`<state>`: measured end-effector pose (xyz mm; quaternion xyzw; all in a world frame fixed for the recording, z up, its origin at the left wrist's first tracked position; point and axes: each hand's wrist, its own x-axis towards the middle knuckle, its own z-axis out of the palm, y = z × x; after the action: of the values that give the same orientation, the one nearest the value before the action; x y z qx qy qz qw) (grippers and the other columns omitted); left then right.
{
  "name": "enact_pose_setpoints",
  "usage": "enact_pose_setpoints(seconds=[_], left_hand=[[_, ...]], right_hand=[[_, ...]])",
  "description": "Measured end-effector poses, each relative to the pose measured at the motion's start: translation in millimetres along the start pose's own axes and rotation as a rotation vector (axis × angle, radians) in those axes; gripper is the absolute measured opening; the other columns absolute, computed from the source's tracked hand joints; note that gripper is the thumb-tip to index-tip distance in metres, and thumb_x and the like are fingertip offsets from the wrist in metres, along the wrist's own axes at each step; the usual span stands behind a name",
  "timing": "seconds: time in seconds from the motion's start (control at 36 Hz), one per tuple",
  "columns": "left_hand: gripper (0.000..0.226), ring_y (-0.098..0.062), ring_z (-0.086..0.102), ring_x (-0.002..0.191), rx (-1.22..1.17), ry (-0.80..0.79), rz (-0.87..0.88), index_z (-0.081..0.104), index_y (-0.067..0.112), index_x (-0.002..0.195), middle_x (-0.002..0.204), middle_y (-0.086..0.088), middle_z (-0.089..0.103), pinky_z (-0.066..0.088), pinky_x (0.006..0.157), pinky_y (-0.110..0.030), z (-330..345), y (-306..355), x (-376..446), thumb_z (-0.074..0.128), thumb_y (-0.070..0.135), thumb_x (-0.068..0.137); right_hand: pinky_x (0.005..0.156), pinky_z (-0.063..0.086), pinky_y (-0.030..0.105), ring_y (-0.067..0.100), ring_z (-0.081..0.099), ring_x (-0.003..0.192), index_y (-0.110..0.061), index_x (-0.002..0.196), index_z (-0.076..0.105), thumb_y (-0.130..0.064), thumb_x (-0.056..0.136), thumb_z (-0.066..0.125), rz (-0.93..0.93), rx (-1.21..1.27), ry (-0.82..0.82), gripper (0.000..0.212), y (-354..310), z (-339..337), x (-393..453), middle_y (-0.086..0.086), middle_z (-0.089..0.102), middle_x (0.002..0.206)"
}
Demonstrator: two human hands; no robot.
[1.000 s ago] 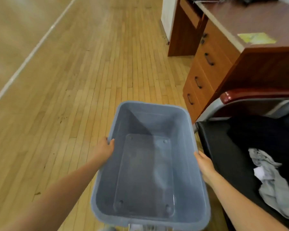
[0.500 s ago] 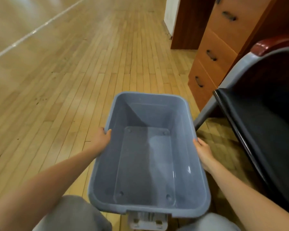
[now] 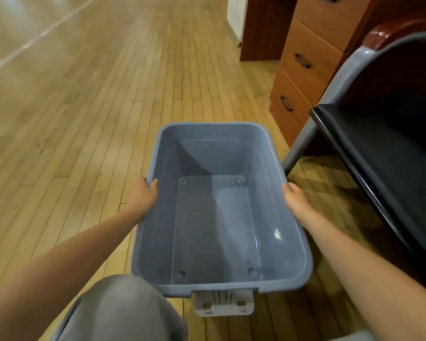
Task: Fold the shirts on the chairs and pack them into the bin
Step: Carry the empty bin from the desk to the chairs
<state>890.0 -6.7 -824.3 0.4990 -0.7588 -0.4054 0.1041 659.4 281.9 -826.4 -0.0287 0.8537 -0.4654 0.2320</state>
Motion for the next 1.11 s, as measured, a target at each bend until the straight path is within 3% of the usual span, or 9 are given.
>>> enact_pose_setpoints(seconds=[0.22, 0.39, 0.53, 0.64, 0.69, 0.75, 0.81, 1.0, 1.11], left_hand=[[0.038, -0.021, 0.05, 0.069, 0.135, 0.053, 0.038, 0.046, 0.003, 0.108, 0.087, -0.009, 0.053, 0.04, 0.063, -0.036, -1.8, -3.9, -7.9, 0.034, 0.039, 0.103], [0.044, -0.039, 0.055, 0.094, 0.235, 0.065, 0.094, 0.047, -0.007, 0.118, 0.111, -0.025, 0.057, 0.037, 0.072, -0.038, -0.6, -3.1, -3.9, 0.031, 0.032, 0.105], [0.045, -0.044, 0.042, 0.123, 0.479, 0.096, 0.085, 0.039, -0.013, 0.131, 0.134, -0.032, 0.043, 0.037, 0.096, -0.047, 3.5, 7.3, -15.1, 0.033, 0.023, 0.104], [0.057, -0.04, 0.029, 0.133, 0.502, 0.163, 0.346, 0.032, -0.004, 0.143, 0.144, -0.024, 0.033, 0.03, 0.104, -0.05, 21.2, 33.2, -32.8, 0.043, 0.032, 0.1], [0.046, -0.04, 0.035, 0.129, 0.344, 0.091, 0.487, 0.047, 0.001, 0.136, 0.136, -0.023, 0.043, 0.033, 0.102, -0.048, 38.4, 59.5, -48.6, 0.045, 0.03, 0.1], [0.03, -0.038, 0.052, 0.105, 0.173, -0.03, 0.602, 0.065, 0.006, 0.098, 0.1, -0.018, 0.06, 0.04, 0.084, -0.043, 55.3, 94.0, -74.9, 0.043, 0.027, 0.099], [0.038, -0.032, 0.054, 0.076, 0.044, -0.165, 0.673, 0.054, 0.01, 0.07, 0.071, -0.011, 0.056, 0.038, 0.067, -0.041, 72.2, 132.5, -110.8, 0.038, 0.031, 0.098], [0.035, -0.03, 0.063, 0.09, -0.323, -0.55, 0.659, 0.061, 0.01, 0.105, 0.097, -0.01, 0.065, 0.052, 0.088, -0.047, 114.9, 233.3, -235.5, 0.039, 0.038, 0.101], [0.025, -0.023, 0.061, 0.075, -0.335, -0.67, 0.714, 0.057, 0.016, 0.099, 0.081, 0.002, 0.061, 0.052, 0.083, -0.041, 133.5, 273.6, -298.0, 0.042, 0.035, 0.099]], right_hand=[[0.092, 0.042, 0.034, 0.034, 0.055, 0.117, -0.002, 0.13, 0.054, -0.029, 0.105, 0.035, 0.033, -0.157, -0.051, 0.042, 6.3, -13.9, -26.5, 0.02, 0.057, 0.129], [0.085, 0.046, 0.033, 0.031, 0.06, 0.107, -0.004, 0.125, 0.057, -0.03, 0.104, 0.037, 0.042, -0.169, -0.083, 0.039, 14.1, -22.9, -41.0, 0.018, 0.062, 0.121], [0.071, 0.045, 0.031, 0.027, 0.061, 0.084, -0.006, 0.103, 0.065, -0.035, 0.101, 0.047, 0.045, -0.271, -0.106, 0.034, 12.0, -37.3, -65.5, 0.013, 0.066, 0.098], [0.064, 0.039, 0.03, 0.019, 0.05, 0.063, -0.012, 0.076, 0.058, -0.029, 0.1, 0.047, -0.072, -0.273, -0.029, 0.032, -0.8, -59.5, -84.8, 0.005, 0.054, 0.069], [0.062, 0.043, 0.028, 0.016, 0.053, 0.068, -0.013, 0.088, 0.062, -0.026, 0.1, 0.046, -0.123, -0.21, 0.005, 0.024, -11.5, -74.9, -103.1, 0.002, 0.057, 0.074], [0.058, 0.045, 0.025, 0.014, 0.057, 0.068, -0.013, 0.095, 0.065, -0.022, 0.1, 0.045, -0.161, -0.136, 0.037, 0.022, -22.8, -92.9, -125.4, 0.002, 0.061, 0.078], [0.054, 0.044, 0.023, 0.013, 0.056, 0.062, -0.01, 0.092, 0.065, -0.021, 0.102, 0.043, -0.209, -0.092, 0.091, 0.027, -31.7, -116.7, -148.6, 0.002, 0.061, 0.074], [0.04, 0.03, 0.019, 0.014, 0.039, 0.047, -0.015, 0.063, 0.05, -0.018, 0.098, 0.045, -0.223, 0.03, 0.413, 0.035, -29.3, -214.5, -203.3, 0.001, 0.045, 0.055], [0.035, 0.028, 0.015, 0.011, 0.038, 0.043, -0.016, 0.062, 0.052, -0.013, 0.092, 0.046, -0.194, 0.104, 0.538, 0.031, -11.2, -268.9, -232.5, -0.002, 0.046, 0.051]])
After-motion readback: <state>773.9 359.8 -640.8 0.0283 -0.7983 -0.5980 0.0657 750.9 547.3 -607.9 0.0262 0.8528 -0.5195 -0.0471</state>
